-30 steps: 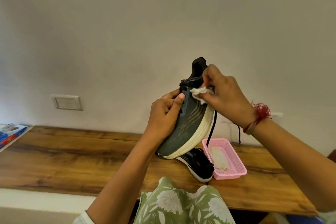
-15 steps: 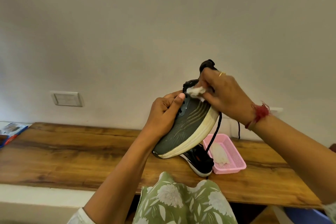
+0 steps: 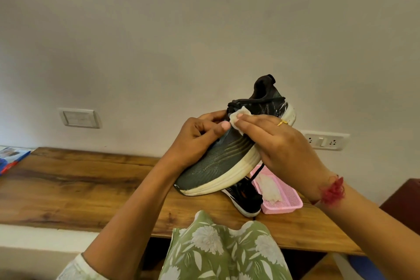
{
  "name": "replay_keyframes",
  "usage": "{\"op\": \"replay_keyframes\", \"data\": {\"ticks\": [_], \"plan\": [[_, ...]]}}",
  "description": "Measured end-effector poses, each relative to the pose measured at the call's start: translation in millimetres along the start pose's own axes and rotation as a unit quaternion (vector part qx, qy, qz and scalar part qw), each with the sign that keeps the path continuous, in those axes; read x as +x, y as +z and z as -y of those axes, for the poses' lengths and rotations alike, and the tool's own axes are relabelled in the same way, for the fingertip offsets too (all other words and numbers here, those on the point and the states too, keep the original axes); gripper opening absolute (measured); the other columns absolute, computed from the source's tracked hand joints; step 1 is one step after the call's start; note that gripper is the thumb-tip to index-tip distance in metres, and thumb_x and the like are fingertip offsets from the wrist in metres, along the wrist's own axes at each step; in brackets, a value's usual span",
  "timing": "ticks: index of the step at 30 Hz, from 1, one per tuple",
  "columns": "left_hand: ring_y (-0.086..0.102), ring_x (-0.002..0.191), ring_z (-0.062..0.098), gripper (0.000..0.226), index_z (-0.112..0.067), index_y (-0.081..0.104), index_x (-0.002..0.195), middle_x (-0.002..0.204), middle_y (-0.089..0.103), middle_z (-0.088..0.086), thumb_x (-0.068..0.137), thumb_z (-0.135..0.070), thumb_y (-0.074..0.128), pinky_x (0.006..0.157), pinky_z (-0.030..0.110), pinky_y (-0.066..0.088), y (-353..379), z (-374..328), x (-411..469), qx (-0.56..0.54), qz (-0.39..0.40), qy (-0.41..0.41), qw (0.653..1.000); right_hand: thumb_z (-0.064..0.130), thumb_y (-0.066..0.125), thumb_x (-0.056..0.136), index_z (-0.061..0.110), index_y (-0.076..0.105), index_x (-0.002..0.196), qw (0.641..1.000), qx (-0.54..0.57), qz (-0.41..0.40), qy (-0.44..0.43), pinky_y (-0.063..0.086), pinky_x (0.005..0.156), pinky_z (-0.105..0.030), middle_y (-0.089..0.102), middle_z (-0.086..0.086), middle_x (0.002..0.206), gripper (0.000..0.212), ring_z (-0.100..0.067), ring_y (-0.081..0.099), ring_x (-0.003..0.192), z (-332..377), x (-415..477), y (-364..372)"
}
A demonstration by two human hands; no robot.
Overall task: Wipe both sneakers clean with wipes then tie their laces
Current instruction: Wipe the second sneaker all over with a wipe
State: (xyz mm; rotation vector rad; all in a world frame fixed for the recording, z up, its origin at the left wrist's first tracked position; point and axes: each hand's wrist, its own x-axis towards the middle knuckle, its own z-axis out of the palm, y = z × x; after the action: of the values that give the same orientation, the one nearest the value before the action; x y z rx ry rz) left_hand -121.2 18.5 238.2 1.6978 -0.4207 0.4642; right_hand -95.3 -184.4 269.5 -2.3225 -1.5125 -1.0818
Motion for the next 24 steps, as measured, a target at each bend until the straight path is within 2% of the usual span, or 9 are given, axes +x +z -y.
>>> {"op": "replay_keyframes", "data": {"ticks": [3,5,7,10,12,14,16,20,24], "plan": [[0.057,0.118,0.004,0.037,0.001,0.076,0.082,0.124,0.063,-0.007,0.064,-0.032,0.079,0.096,0.018,0.044,-4.3,-4.7,-4.5,0.004,0.037,0.003,0.999,0.004,0.054,0.089,0.004,0.063,0.116,0.996,0.052,-0.02,0.07,0.055,0.085,-0.038,0.057,-0.014,0.127,0.028,-0.028,0.061,0.106,5.3,-1.5,-3.0],[0.056,0.119,0.002,0.036,-0.002,0.076,0.086,0.127,0.061,-0.006,0.062,-0.029,0.082,0.097,0.016,0.042,-4.6,-8.3,-4.2,0.021,0.048,0.005,0.999,0.0,0.059,0.086,0.003,0.064,0.108,0.995,0.051,-0.037,0.072,0.055,0.084,-0.039,0.06,-0.013,0.124,0.023,-0.029,0.061,0.108,6.1,-3.8,-3.2],[0.056,0.119,0.001,0.038,0.001,0.076,0.09,0.129,0.059,-0.006,0.062,-0.025,0.083,0.097,0.015,0.042,-5.9,-9.9,-2.1,0.035,0.051,0.006,0.998,-0.001,0.057,0.087,0.002,0.065,0.109,0.997,0.045,-0.043,0.036,0.053,0.091,-0.038,0.063,-0.013,0.122,0.024,-0.027,0.058,0.116,7.1,-8.3,-0.9],[0.056,0.121,0.008,0.041,0.002,0.075,0.093,0.13,0.06,0.0,0.065,-0.027,0.079,0.101,0.024,0.045,-10.2,-8.9,-0.5,0.035,0.062,0.015,0.997,0.001,0.052,0.091,0.0,0.059,0.123,0.997,0.023,-0.008,-0.069,0.043,0.104,-0.036,0.06,-0.014,0.126,0.033,-0.024,0.054,0.122,6.5,-17.9,1.1],[0.056,0.121,0.008,0.037,-0.001,0.075,0.093,0.131,0.059,0.001,0.067,-0.027,0.078,0.1,0.024,0.045,-12.7,-11.0,-0.4,0.037,0.083,0.01,0.996,-0.004,0.061,0.086,0.0,0.056,0.125,0.992,-0.041,0.002,-0.118,0.044,0.103,-0.041,0.06,-0.017,0.125,0.04,-0.027,0.057,0.118,-8.1,-16.8,-2.2],[0.057,0.119,0.006,0.033,-0.002,0.075,0.093,0.129,0.059,-0.005,0.068,-0.024,0.076,0.095,0.018,0.045,-13.2,-12.6,0.8,0.036,0.109,0.003,0.993,-0.007,0.064,0.082,-0.001,0.058,0.123,0.99,-0.08,-0.015,-0.115,0.044,0.1,-0.045,0.061,-0.019,0.123,0.042,-0.032,0.059,0.115,-24.8,-11.5,-6.2],[0.057,0.118,0.004,0.035,0.002,0.074,0.092,0.127,0.059,-0.009,0.068,-0.023,0.076,0.093,0.015,0.045,-13.2,-12.0,3.2,0.039,0.114,0.008,0.993,-0.006,0.062,0.084,-0.001,0.058,0.123,0.992,-0.074,-0.023,-0.104,0.043,0.101,-0.044,0.06,-0.02,0.123,0.039,-0.032,0.058,0.116,-24.6,-10.6,-4.9],[0.056,0.121,0.011,0.038,0.004,0.074,0.092,0.132,0.059,0.001,0.068,-0.024,0.077,0.1,0.024,0.044,-13.6,-5.9,6.8,0.055,0.121,0.02,0.991,-0.004,0.061,0.085,-0.001,0.06,0.121,0.985,-0.055,0.001,-0.16,0.042,0.103,-0.042,0.061,-0.018,0.123,0.036,-0.028,0.059,0.116,-7.0,-19.5,2.1],[0.057,0.12,0.014,0.033,-0.003,0.076,0.09,0.133,0.059,0.003,0.067,-0.026,0.077,0.1,0.029,0.046,-13.8,-3.2,8.7,0.05,0.131,-0.001,0.99,-0.007,0.067,0.08,-0.001,0.062,0.119,0.99,-0.092,-0.031,-0.099,0.037,0.105,-0.05,0.062,-0.019,0.122,0.04,-0.03,0.06,0.113,-33.8,-11.9,-0.8]]}}
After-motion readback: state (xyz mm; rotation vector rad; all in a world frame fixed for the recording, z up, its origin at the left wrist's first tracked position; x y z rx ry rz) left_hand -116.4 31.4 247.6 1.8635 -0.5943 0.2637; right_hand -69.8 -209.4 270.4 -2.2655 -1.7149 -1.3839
